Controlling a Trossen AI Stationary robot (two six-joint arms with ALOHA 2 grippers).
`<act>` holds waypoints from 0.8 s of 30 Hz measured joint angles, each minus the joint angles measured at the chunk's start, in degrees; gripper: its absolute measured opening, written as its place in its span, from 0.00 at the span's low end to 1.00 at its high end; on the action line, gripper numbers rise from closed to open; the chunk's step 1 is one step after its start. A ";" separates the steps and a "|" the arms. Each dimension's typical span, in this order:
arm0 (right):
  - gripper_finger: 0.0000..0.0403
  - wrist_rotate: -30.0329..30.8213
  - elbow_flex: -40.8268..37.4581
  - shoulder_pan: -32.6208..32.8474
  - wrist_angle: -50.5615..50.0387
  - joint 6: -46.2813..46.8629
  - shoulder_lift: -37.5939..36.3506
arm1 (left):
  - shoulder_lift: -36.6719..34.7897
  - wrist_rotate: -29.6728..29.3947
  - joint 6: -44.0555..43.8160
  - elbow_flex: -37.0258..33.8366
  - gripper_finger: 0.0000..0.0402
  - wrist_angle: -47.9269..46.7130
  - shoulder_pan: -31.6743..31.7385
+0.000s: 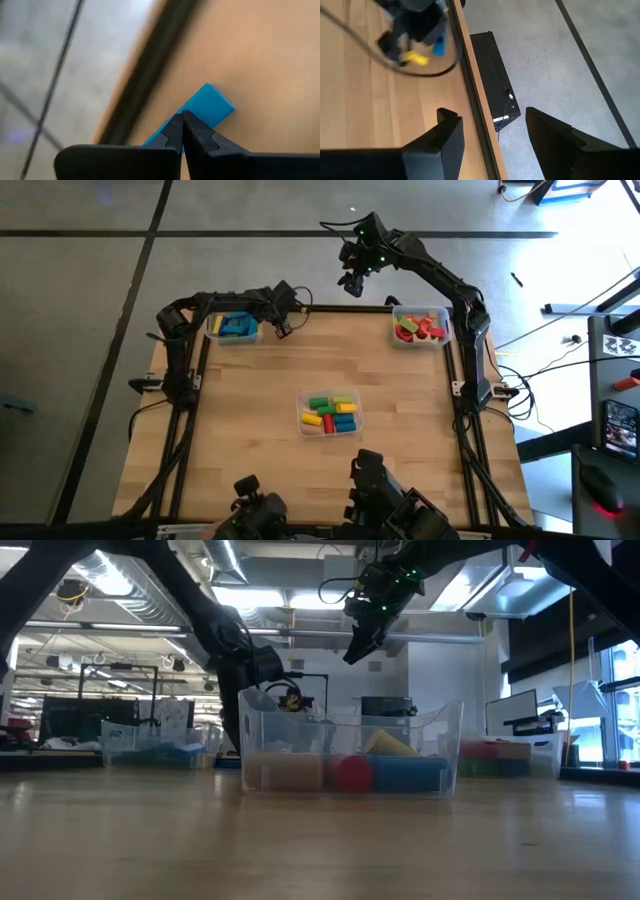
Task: Sort blocks by size
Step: Put the blue rectangular block into the top left transparent bin
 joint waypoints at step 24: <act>0.51 -0.25 0.00 0.00 -4.11 -1.91 0.00 | -11.77 16.92 7.95 3.53 0.00 -19.18 -12.53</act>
